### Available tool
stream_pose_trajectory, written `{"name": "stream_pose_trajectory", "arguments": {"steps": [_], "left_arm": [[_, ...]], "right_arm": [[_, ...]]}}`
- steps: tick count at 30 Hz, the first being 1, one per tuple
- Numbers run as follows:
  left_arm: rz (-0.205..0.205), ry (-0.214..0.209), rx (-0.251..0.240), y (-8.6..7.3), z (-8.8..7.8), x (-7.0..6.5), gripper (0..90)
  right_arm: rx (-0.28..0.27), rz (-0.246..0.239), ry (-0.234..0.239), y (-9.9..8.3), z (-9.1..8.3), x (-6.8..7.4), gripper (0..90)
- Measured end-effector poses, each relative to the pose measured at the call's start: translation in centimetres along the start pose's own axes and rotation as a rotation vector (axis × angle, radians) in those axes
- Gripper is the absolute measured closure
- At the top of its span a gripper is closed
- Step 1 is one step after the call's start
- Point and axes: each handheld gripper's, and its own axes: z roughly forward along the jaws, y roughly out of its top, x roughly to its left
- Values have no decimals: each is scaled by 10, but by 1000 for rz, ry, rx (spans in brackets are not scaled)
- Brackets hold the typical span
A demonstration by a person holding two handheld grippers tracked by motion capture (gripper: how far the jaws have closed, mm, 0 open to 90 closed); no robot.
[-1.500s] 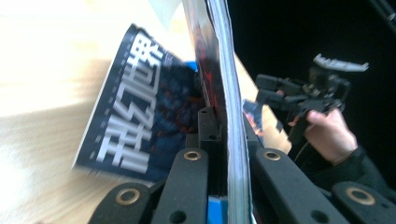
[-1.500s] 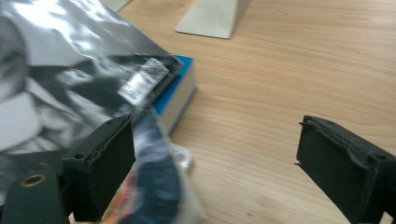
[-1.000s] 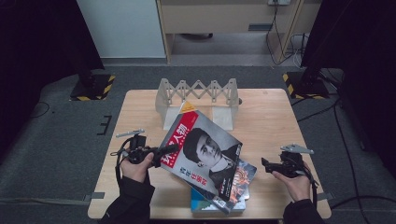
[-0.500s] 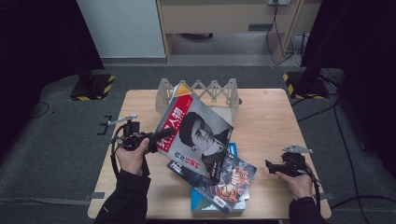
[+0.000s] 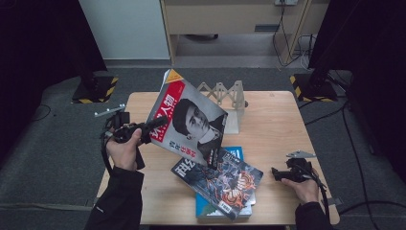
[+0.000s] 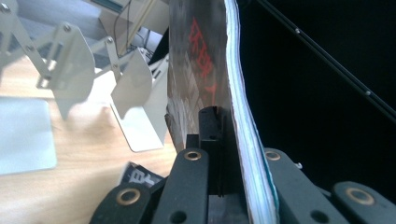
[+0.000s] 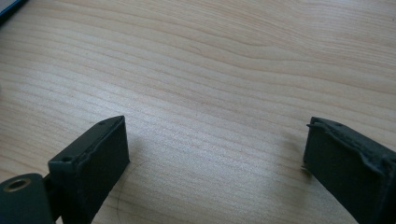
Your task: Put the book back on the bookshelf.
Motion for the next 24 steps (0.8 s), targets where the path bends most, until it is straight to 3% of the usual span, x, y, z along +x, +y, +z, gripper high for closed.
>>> {"name": "stream_pose_trajectory", "arguments": {"steps": [2,13,24], "left_arm": [[8,7,-5,5,-2,1,860],[20,36,-47,30,-18,1,860],[23,76,-71,39,-43,9,860]], "right_arm": [[-9,14,4,-1,1,-1,63],[-65,-5,25,-6,4,0,38],[-73,-6,25,-7,5,0,32]]}}
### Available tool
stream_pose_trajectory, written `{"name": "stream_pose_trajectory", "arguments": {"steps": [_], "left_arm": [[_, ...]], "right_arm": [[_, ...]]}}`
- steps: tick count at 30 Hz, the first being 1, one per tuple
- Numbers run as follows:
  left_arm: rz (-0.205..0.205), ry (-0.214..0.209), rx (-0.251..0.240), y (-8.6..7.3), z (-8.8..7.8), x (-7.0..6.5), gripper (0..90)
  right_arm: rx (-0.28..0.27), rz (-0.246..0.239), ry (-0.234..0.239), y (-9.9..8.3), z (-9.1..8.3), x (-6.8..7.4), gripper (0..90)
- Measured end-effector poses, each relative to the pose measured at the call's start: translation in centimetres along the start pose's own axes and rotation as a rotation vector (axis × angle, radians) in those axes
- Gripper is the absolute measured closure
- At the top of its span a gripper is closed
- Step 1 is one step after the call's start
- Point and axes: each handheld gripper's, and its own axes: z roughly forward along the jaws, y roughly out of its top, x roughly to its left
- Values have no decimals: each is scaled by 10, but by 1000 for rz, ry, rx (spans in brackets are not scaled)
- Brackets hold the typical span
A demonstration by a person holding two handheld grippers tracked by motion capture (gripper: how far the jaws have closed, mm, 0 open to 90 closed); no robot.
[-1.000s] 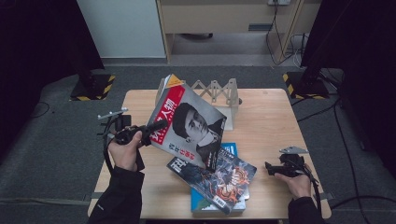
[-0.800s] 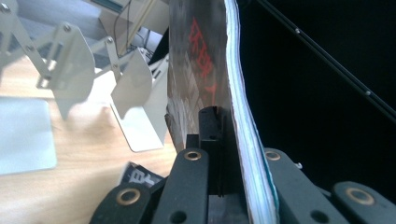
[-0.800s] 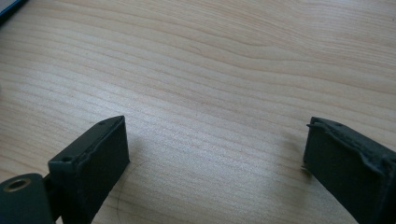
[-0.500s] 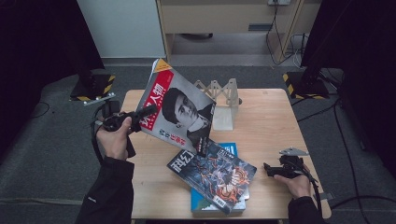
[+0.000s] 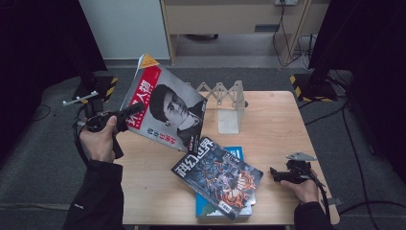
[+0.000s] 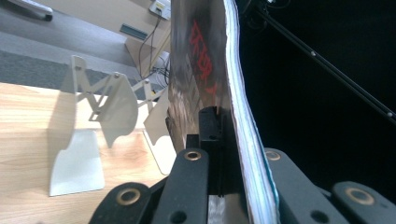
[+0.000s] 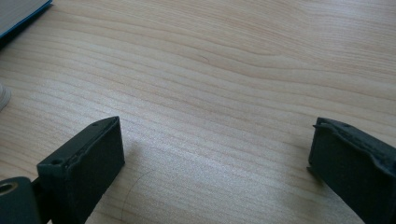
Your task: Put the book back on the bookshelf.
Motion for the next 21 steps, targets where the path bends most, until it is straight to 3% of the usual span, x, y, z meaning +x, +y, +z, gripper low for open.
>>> {"name": "stream_pose_trajectory", "arguments": {"steps": [14,21], "left_arm": [[-7,73,-48,16,-29,18,860],[12,130,-56,25,-32,23,860]], "right_arm": [[1,-1,0,0,0,0,30],[1,-1,1,0,0,0,30]]}}
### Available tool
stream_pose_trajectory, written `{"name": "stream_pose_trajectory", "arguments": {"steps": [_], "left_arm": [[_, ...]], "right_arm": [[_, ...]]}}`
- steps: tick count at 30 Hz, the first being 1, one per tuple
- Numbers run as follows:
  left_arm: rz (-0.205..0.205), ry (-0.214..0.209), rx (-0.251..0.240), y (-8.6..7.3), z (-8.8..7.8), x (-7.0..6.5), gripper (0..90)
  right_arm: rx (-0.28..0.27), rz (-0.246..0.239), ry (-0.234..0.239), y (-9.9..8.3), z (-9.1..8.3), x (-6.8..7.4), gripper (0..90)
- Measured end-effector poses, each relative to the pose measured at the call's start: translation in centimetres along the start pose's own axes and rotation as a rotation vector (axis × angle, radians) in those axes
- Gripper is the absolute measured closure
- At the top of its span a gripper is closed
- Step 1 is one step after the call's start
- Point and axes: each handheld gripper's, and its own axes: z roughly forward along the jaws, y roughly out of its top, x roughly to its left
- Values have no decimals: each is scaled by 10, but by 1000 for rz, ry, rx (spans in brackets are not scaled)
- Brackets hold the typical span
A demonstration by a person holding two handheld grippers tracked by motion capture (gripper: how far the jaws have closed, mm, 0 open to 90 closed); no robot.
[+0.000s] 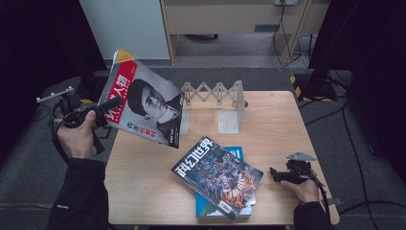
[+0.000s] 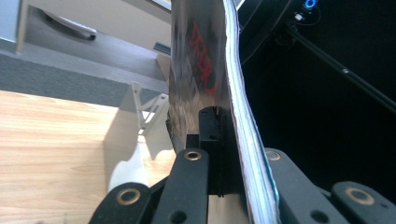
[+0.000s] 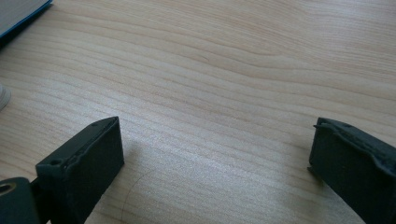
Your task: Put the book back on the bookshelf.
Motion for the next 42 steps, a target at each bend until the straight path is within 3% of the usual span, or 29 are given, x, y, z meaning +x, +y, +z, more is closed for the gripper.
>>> {"name": "stream_pose_trajectory", "arguments": {"steps": [16,31,42], "left_arm": [[72,141,27,15,34,4,860],[138,230,92,2,79,0,860],[191,306,131,-6,99,-6,860]], "right_arm": [[0,2,-1,0,0,0,29],[1,0,0,0,0,0,29],[0,2,-1,0,0,0,26]]}}
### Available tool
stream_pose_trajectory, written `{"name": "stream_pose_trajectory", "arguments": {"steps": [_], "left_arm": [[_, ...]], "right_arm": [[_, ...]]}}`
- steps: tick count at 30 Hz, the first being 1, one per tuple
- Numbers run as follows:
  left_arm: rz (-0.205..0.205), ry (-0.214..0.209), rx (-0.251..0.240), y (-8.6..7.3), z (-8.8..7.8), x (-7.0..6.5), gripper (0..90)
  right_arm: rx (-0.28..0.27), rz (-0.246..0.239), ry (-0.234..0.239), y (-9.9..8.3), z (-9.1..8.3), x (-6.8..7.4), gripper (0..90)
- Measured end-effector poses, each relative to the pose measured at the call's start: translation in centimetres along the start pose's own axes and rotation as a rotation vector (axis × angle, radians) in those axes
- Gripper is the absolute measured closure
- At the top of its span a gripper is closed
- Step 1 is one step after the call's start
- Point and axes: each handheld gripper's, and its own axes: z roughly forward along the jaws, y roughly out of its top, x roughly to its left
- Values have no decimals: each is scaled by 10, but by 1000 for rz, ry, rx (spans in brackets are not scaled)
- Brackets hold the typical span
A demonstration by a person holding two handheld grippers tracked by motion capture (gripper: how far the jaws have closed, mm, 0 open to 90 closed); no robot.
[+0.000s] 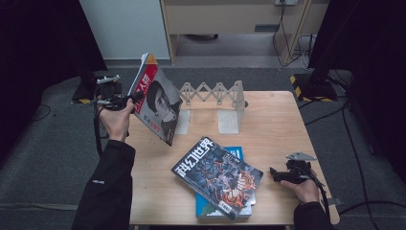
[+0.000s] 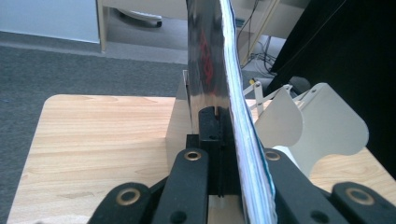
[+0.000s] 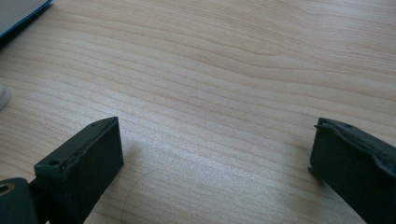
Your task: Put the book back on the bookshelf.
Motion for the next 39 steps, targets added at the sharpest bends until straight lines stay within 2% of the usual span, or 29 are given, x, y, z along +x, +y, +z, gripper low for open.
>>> {"name": "stream_pose_trajectory", "arguments": {"steps": [10,19,23,28,37,39], "left_arm": [[40,47,18,-4,14,-10,860],[61,101,29,-8,31,-18,860],[83,140,34,-8,39,-23,860],[125,187,61,-2,47,-30,860],[150,248,123,10,58,-36,859],[149,249,129,11,59,-36,859]], "right_arm": [[2,3,-1,0,0,0,22],[2,2,-1,0,0,0,22],[1,1,-1,0,0,1,19],[6,-3,3,1,1,0,13],[5,-2,1,0,1,0,13],[6,-2,3,1,1,0,12]]}}
